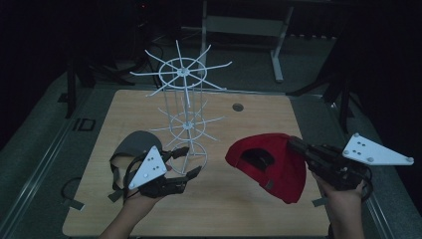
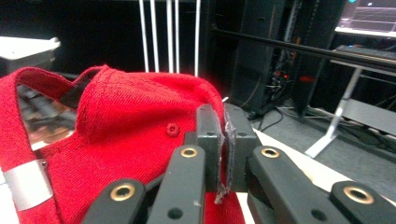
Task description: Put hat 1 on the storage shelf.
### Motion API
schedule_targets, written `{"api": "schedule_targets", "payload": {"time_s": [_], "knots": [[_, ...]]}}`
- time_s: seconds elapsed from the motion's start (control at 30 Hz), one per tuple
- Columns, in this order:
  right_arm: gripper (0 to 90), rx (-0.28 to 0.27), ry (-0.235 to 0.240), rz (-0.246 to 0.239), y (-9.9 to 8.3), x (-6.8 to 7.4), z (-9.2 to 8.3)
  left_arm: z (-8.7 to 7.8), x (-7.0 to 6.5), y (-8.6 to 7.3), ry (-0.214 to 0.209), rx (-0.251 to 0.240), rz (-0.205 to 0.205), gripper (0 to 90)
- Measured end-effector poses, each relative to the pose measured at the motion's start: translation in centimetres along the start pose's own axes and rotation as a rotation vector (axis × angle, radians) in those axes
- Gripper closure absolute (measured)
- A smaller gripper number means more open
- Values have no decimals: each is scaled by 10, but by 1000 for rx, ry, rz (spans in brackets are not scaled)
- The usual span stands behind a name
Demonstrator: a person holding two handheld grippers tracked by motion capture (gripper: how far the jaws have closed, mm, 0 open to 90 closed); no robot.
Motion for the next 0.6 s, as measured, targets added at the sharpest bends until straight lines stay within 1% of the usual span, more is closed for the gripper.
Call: {"api": "schedule_targets", "payload": {"time_s": [0.2, 0.27, 0.3, 0.33, 0.37, 0.43, 0.5, 0.6], "knots": [[870, -6, -48, -5, 8, -7, 5, -6, -3, -25, -5, 21, -34, 351], [870, -7, -52, 0, 10, -9, 6, -7, -3, -28, -8, 19, -41, 300], [870, -10, -55, 5, 11, -10, 7, -9, -2, -37, -13, 13, -69, 300], [870, -10, -69, 7, 15, -15, 9, -11, -2, -42, -15, 9, -80, 260], [870, -12, -77, 9, 16, -17, 10, -11, -2, -46, -6, 7, -97, 230], [870, -19, -93, 15, 20, -22, 12, -12, -1, -55, 8, 17, -113, 162], [870, -29, -116, 21, 24, -27, 13, -14, -1, -63, 19, 15, -125, 151], [870, -43, -135, 30, 31, -33, 14, -15, 0, -75, 33, 28, -141, 146]]}}
Point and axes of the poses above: each handheld gripper's, and its own axes: z roughly forward along the jaws, y roughly out of its top, x roughly to its left, the point moved 2 cm from there along z, roughly forward along the jaws, and after that the axes turned 2 degrees about y, right-handed, at the moved point
